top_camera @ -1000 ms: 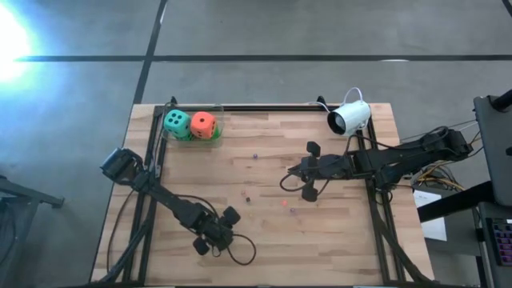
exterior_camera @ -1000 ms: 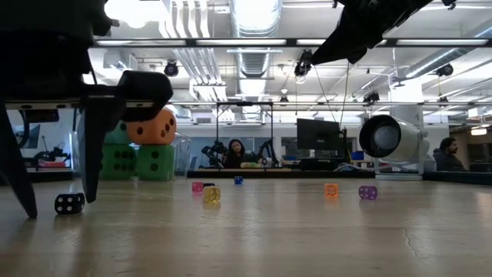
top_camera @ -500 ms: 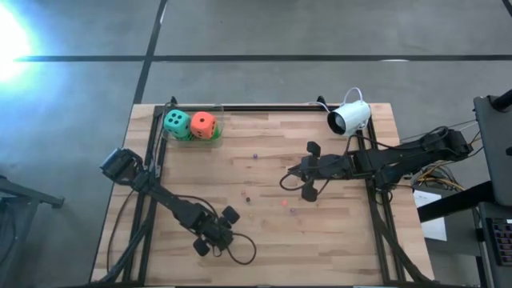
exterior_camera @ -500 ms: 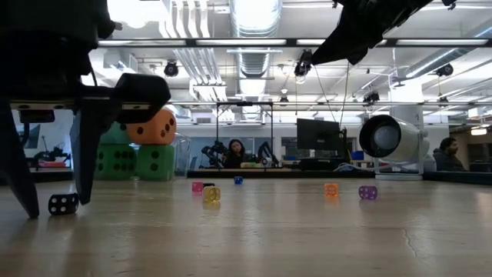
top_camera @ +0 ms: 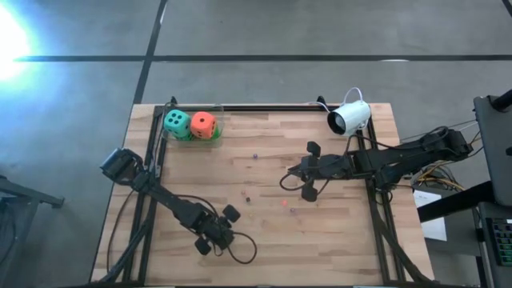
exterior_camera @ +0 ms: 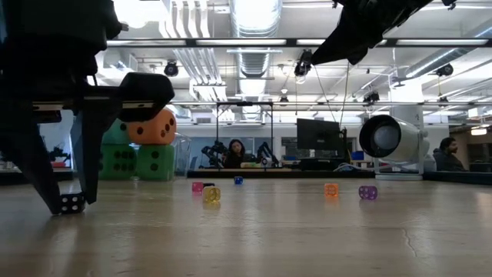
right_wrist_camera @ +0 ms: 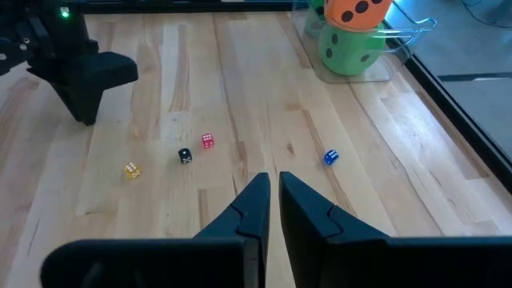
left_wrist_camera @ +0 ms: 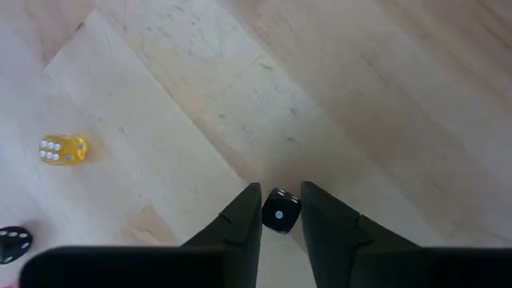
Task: Pick & Place Dice
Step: Put the bottom small black die into the transparent bin, then put the small red die into the transparent bin
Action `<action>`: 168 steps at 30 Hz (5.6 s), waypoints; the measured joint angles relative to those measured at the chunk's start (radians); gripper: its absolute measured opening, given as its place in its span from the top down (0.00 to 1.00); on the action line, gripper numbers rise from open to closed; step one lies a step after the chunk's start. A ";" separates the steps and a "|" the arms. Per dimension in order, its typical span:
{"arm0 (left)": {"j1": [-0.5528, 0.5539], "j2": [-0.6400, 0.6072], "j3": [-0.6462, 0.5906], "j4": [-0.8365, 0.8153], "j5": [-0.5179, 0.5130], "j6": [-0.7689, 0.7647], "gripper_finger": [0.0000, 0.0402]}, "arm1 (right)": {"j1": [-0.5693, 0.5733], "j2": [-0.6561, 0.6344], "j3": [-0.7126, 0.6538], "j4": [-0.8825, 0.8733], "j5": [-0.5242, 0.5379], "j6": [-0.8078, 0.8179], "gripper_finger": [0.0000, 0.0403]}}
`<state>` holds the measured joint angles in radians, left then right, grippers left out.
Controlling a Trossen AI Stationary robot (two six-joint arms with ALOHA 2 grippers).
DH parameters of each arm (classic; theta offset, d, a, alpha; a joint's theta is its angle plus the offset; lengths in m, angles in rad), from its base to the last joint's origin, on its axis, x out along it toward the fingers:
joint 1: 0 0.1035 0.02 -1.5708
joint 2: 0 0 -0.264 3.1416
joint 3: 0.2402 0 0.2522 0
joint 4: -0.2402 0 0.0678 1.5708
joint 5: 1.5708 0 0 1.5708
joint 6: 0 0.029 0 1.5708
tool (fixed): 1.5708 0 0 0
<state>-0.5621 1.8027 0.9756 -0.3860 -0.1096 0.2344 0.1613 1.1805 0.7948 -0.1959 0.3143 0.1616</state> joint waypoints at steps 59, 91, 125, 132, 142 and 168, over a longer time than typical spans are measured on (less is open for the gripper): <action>0.526 -0.484 0.006 -0.105 -0.453 -0.312 0.80 | 0.000 0.000 0.000 0.000 0.000 0.003 0.93; 1.199 -0.614 -0.002 -0.209 -0.279 -0.422 0.78 | 0.000 0.000 0.000 0.000 0.000 0.003 0.93; 0.996 -0.603 0.032 -0.220 0.065 -0.288 0.59 | 0.000 0.000 0.000 0.000 0.000 0.003 0.93; 0.658 -0.603 0.026 -0.238 0.065 -0.160 0.59 | 0.000 0.000 0.000 0.000 0.000 0.003 0.93; 0.436 -0.551 -0.108 -0.029 -0.010 -0.319 0.59 | 0.000 0.000 0.000 0.001 0.000 0.003 0.93; 0.436 -0.131 -0.267 0.386 -0.013 -0.448 0.59 | 0.000 0.000 0.000 0.001 0.000 0.003 0.93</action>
<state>-0.1257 1.6715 0.7084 0.0002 -0.1226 -0.2138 0.1614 1.1805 0.7945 -0.1947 0.3141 0.1645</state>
